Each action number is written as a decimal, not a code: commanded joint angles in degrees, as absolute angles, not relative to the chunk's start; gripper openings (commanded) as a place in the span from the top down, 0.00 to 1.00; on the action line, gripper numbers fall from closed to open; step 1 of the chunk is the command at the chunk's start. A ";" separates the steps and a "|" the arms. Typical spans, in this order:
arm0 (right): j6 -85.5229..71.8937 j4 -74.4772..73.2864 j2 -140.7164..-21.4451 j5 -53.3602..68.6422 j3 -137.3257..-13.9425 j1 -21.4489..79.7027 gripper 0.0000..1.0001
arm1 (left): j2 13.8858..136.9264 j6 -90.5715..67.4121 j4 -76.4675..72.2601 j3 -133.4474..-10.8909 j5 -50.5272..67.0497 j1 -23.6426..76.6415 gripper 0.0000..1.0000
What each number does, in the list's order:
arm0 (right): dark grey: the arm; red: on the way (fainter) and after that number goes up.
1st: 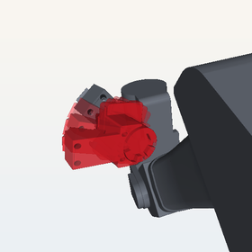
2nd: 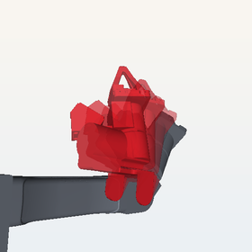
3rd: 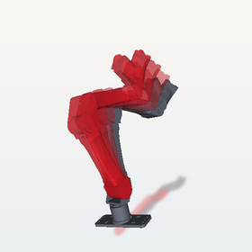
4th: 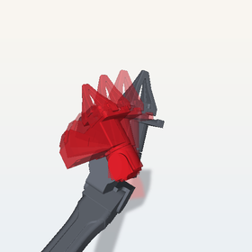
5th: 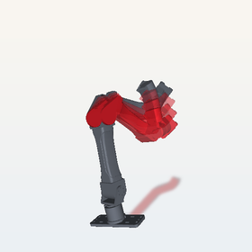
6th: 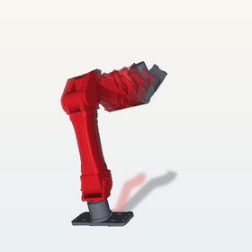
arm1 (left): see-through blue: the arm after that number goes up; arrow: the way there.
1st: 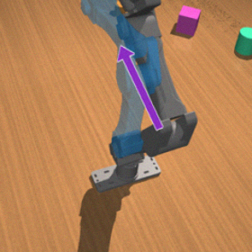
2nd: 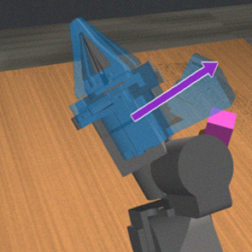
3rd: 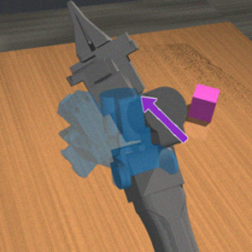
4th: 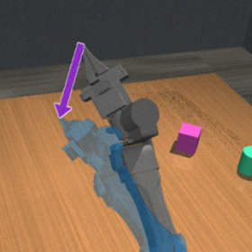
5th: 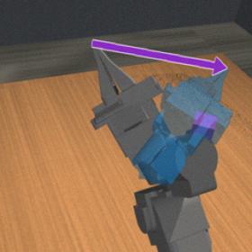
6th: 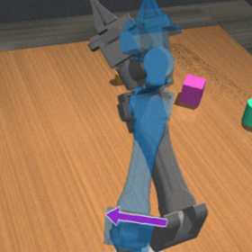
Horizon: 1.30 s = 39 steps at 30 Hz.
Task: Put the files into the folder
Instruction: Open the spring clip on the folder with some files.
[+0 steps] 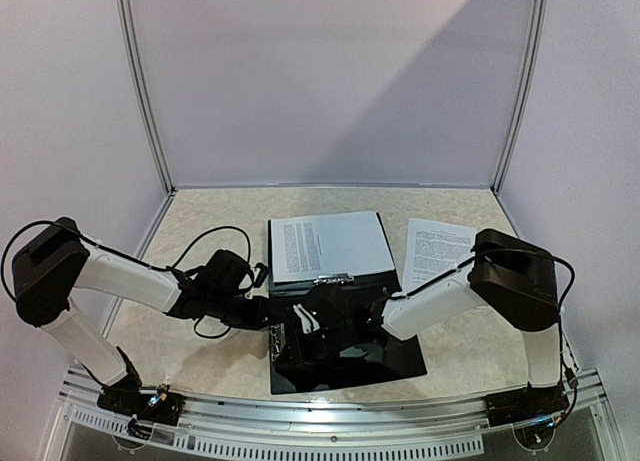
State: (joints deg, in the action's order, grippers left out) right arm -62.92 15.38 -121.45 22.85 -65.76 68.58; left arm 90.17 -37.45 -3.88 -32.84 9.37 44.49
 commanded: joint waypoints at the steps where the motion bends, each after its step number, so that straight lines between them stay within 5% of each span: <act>1: -62.82 17.55 -121.83 20.07 -64.28 68.00 0.90 | 92.36 -36.30 4.43 -30.01 9.23 44.82 1.00; 8: -63.24 17.51 -122.11 19.56 -64.24 67.92 0.84 | 92.64 -36.30 4.34 -30.00 9.24 44.82 1.00; 30: -66.52 21.12 -124.59 19.61 -63.10 66.80 0.94 | 93.01 -36.18 3.98 -29.75 9.57 44.82 1.00; 39: -64.24 7.04 -126.52 16.69 -70.01 66.83 0.97 | 93.08 -36.06 3.59 -29.60 9.67 44.82 1.00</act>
State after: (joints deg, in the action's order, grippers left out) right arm -66.30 18.85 -123.11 22.39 -66.48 67.96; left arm 90.19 -36.80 -4.36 -32.58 9.43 44.49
